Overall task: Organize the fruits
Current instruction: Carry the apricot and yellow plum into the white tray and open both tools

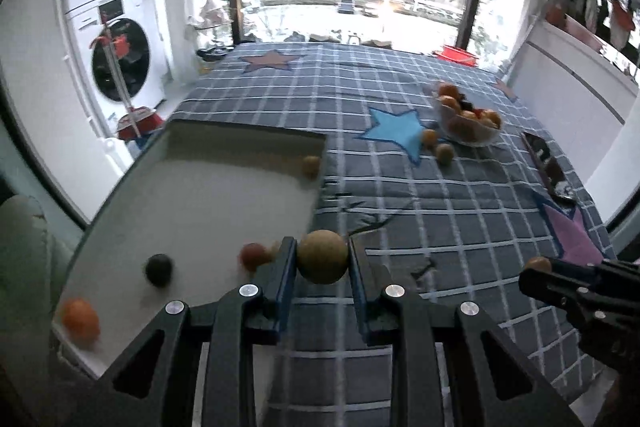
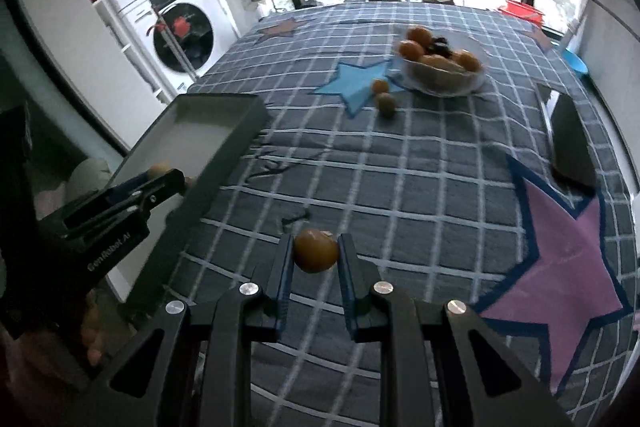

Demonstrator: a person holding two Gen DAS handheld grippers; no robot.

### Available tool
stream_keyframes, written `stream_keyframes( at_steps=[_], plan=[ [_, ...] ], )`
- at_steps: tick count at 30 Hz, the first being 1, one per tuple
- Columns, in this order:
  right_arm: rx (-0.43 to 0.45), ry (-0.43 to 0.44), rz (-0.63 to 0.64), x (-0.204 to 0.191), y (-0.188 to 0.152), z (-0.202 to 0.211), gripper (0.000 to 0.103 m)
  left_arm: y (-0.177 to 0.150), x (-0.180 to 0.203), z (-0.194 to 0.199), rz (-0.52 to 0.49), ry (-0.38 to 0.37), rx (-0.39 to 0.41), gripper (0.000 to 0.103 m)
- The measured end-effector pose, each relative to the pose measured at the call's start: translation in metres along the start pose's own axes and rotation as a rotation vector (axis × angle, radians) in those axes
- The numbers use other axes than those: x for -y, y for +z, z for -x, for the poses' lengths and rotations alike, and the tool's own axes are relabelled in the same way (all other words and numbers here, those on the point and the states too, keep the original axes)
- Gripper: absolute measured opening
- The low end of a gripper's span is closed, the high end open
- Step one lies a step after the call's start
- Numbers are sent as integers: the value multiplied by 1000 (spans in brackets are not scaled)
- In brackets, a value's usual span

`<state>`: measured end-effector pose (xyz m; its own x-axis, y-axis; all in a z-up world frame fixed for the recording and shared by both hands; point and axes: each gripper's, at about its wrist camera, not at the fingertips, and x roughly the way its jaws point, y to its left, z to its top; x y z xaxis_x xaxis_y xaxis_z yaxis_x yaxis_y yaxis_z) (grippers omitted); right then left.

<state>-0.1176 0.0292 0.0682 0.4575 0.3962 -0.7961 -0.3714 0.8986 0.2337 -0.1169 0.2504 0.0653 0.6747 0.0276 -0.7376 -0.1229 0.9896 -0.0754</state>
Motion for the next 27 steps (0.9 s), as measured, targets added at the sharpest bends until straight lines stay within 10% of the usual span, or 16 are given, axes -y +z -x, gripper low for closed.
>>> stream_keyframes(
  at_steps=[27],
  plan=[
    [-156, 153, 124, -131, 51, -106, 31, -31, -105, -24, 196, 136, -27, 28]
  ],
)
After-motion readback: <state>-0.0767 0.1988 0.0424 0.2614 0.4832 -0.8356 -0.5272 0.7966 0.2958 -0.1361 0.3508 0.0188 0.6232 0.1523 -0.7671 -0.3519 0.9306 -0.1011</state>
